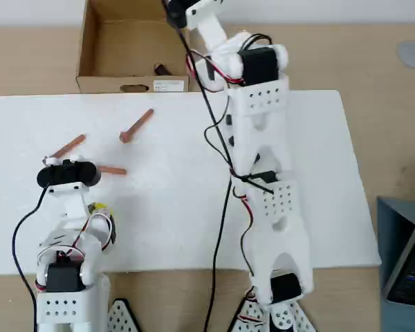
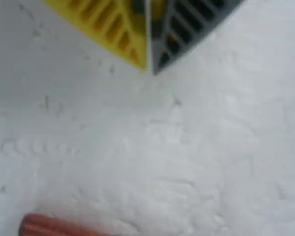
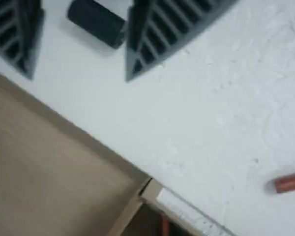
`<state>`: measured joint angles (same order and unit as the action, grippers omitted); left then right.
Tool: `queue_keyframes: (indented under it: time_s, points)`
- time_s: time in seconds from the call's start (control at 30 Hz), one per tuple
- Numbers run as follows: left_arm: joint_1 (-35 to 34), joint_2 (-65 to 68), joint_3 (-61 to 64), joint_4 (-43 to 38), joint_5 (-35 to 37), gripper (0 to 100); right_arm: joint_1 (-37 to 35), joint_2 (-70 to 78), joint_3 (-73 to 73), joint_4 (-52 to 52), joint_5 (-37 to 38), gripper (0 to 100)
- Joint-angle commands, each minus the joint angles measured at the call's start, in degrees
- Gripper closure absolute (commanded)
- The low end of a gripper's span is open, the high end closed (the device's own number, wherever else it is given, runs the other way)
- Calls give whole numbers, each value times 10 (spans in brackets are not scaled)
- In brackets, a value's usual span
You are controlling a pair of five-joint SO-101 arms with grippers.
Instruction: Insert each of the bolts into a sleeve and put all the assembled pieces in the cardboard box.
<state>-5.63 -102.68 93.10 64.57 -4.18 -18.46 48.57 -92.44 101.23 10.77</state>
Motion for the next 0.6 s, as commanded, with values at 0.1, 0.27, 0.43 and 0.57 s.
queue_keyframes:
  time_s: [0.1, 0.27, 0.43, 0.57]
  points:
    - [-4, -5, -2, -10, -1, 996, 19, -80, 26, 13, 3, 857]
    - [-3, -5, -2, -10, -1, 996, 28, -202, 174, 13, -28, 857]
    - [-2, -5, -2, -10, -1, 996, 44, -340, 392, 12, -102, 857]
    - [-2, -5, -2, -10, 0, 996, 63, -428, 542, 12, -160, 857]
